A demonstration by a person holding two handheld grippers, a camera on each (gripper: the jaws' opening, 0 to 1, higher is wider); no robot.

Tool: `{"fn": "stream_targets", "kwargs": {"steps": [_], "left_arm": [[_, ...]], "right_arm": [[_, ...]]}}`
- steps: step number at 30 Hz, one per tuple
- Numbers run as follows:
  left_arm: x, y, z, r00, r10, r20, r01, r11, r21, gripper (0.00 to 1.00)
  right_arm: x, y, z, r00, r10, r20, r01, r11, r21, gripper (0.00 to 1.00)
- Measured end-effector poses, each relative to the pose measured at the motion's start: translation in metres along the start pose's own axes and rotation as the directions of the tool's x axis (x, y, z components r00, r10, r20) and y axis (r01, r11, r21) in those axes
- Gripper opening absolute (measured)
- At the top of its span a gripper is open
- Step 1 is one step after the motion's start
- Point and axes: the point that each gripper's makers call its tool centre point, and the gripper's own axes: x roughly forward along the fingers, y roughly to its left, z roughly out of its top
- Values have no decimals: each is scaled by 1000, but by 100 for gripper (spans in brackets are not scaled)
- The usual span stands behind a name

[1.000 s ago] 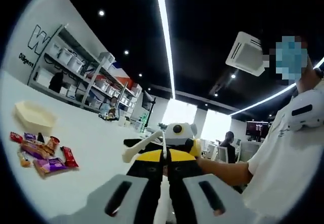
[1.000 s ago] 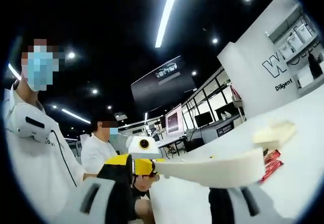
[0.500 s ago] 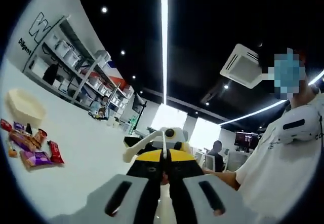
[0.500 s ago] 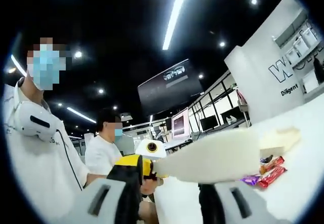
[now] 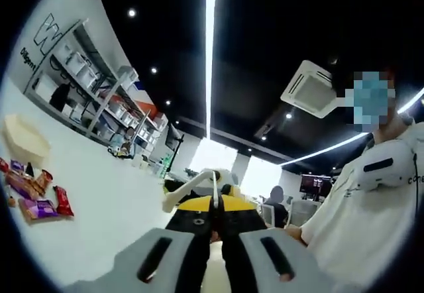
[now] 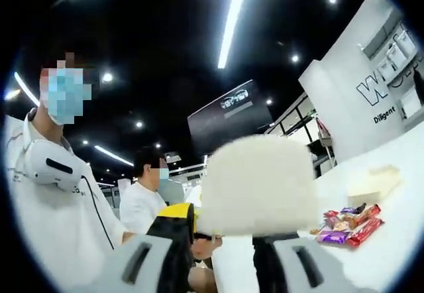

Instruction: Place the target food into the container with the food tongs after gripping and lifting it, then release it inside without dropping or visibly crushing the food.

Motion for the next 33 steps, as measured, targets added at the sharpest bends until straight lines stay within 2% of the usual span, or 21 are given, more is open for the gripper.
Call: {"fn": "stream_targets", "kwargs": {"steps": [2, 5, 8, 15, 17, 21, 22, 26, 28, 31, 33], "left_arm": [[0, -3, 0, 1000, -17, 5, 17, 1000, 0, 2], [0, -4, 0, 1000, -27, 7, 27, 1000, 1, 2], [0, -8, 1, 999, -50, 13, 50, 999, -15, 2], [0, -9, 5, 997, -64, 33, 65, 998, -25, 2], [0, -10, 5, 997, -69, 40, 70, 997, -28, 2], [0, -11, 5, 996, -66, 52, 67, 998, -11, 2], [0, -9, 4, 997, -62, 52, 63, 998, -11, 2], [1, -8, 5, 996, -59, 64, 61, 998, -26, 2], [1, -6, 5, 997, -52, 63, 53, 999, -13, 2], [1, -5, 6, 997, -47, 58, 47, 999, -1, 2], [-1, -3, 2, 999, -39, 34, 38, 999, 10, 3]], "right_arm": [[0, 4, 1, 1000, 18, 6, -18, 1000, 18, 25], [1, 6, 0, 1000, 20, -3, -20, 1000, -18, 25], [2, 11, 0, 999, 37, -6, -37, 999, -1, 25], [5, 15, 3, 999, 44, -6, -44, 999, -29, 25], [6, 16, 3, 999, 50, -9, -50, 999, -5, 26], [5, 15, 2, 999, 39, -25, -39, 999, -17, 26], [5, 16, 0, 998, 44, -44, -44, 999, 1, 25], [6, 15, 1, 998, 38, -41, -36, 999, 34, 21], [7, 15, 2, 999, 31, -41, -30, 999, 11, 20], [7, 14, 1, 999, 30, -45, -29, 999, 13, 20], [7, 13, -2, 998, 27, -60, -26, 1000, 13, 20]]}}
